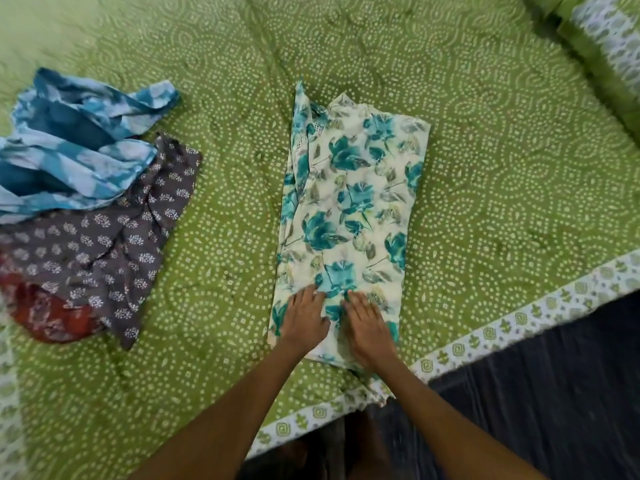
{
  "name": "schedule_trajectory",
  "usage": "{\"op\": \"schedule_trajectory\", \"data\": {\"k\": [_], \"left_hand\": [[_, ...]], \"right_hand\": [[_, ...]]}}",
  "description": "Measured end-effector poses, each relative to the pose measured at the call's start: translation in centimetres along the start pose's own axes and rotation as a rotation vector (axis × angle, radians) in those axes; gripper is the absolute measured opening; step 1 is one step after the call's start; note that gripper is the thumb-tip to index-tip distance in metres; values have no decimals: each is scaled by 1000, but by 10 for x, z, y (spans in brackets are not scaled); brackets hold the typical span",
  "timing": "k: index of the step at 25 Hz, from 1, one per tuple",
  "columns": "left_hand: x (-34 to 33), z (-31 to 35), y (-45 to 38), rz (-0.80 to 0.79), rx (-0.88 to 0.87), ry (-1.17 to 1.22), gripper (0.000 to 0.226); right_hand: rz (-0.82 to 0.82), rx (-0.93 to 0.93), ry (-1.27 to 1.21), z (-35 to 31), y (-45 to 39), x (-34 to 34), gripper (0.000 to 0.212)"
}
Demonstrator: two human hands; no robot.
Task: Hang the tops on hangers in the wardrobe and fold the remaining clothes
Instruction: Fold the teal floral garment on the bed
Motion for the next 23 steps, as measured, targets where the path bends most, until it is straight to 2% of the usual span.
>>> {"op": "schedule_trajectory", "data": {"k": [1,3,5,6,8,10,13,16,18,20,22,23], "left_hand": [[-1,-4,-13,7,70,13,44],[5,-11,-33,146,139,102,37],[15,-23,-49,327,248,163,35],[21,-33,-55,384,359,218,37],[29,-49,-66,396,585,375,52],[34,-62,-79,435,675,509,57],[41,-77,-93,511,759,652,39],[47,-86,-108,452,761,585,28],[49,-87,-120,382,695,520,25],[55,-87,-128,377,697,545,25],[69,-85,-134,483,696,581,26],[78,-82,-137,555,635,571,25]], "right_hand": [[-65,51,34,9,-15,-4,52],[-79,61,123,39,-36,-1,65],[-50,-69,59,63,-59,9,78],[-39,-150,7,66,-67,12,78],[151,-228,-102,50,-81,27,59],[326,-198,-329,17,-109,46,28],[278,-146,-688,-31,-169,61,11],[189,-106,-745,-72,-221,69,15],[204,-182,-615,-75,-245,66,33],[314,-301,-408,-58,-262,72,44],[352,-351,-377,-41,-278,75,30],[340,-401,-557,-29,-285,69,16]]}}
Point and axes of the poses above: each hand's wrist, its own y-axis away from the middle knuckle, its own x-axis out of the back of the hand, z = x × y, the point moved 6 cm from there along -y, towards the middle knuckle, and after that the axes turned 4 degrees about z, right-handed, at the moved point
